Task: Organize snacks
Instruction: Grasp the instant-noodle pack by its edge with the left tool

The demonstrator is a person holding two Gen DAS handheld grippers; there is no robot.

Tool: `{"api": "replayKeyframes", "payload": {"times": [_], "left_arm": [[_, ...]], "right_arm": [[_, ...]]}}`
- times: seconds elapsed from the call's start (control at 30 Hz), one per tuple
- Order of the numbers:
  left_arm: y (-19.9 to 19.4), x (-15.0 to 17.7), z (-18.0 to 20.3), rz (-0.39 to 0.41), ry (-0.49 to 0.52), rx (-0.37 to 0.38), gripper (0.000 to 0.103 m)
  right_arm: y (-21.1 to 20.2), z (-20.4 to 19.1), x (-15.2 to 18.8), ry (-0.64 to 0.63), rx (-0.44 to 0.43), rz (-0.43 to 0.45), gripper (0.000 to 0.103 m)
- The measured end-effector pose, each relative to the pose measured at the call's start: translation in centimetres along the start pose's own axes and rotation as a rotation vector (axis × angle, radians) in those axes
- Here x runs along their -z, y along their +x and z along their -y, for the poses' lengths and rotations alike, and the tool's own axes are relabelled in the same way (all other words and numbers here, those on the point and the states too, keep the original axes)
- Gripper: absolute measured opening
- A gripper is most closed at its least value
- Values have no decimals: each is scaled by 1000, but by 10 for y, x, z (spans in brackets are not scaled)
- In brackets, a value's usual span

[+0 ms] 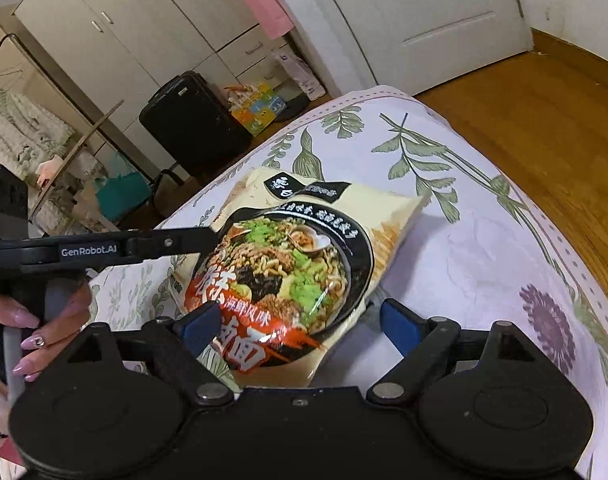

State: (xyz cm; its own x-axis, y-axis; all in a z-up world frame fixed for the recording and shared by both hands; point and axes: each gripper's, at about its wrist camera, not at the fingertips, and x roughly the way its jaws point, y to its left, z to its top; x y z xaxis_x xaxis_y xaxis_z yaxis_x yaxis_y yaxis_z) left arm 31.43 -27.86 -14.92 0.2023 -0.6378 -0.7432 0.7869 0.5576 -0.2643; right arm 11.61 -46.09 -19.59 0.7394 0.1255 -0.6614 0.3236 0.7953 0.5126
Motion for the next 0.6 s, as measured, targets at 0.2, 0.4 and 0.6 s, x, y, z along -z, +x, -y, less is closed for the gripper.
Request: {"api": "replayKeyframes", "payload": {"times": [0.2,0.4,0.6], "left_arm": [[27,-10,-18,-117,-155,198,65],[25,-12,-16,-183,-203,229,65],[-6,9,21,-260,-55,148,65]], "right_arm": [[10,-3,-12,-39,-14,-42,93],[13,-22,-13,-121,29,-103,94],[8,-47,2,-154,61,-167,99]]}}
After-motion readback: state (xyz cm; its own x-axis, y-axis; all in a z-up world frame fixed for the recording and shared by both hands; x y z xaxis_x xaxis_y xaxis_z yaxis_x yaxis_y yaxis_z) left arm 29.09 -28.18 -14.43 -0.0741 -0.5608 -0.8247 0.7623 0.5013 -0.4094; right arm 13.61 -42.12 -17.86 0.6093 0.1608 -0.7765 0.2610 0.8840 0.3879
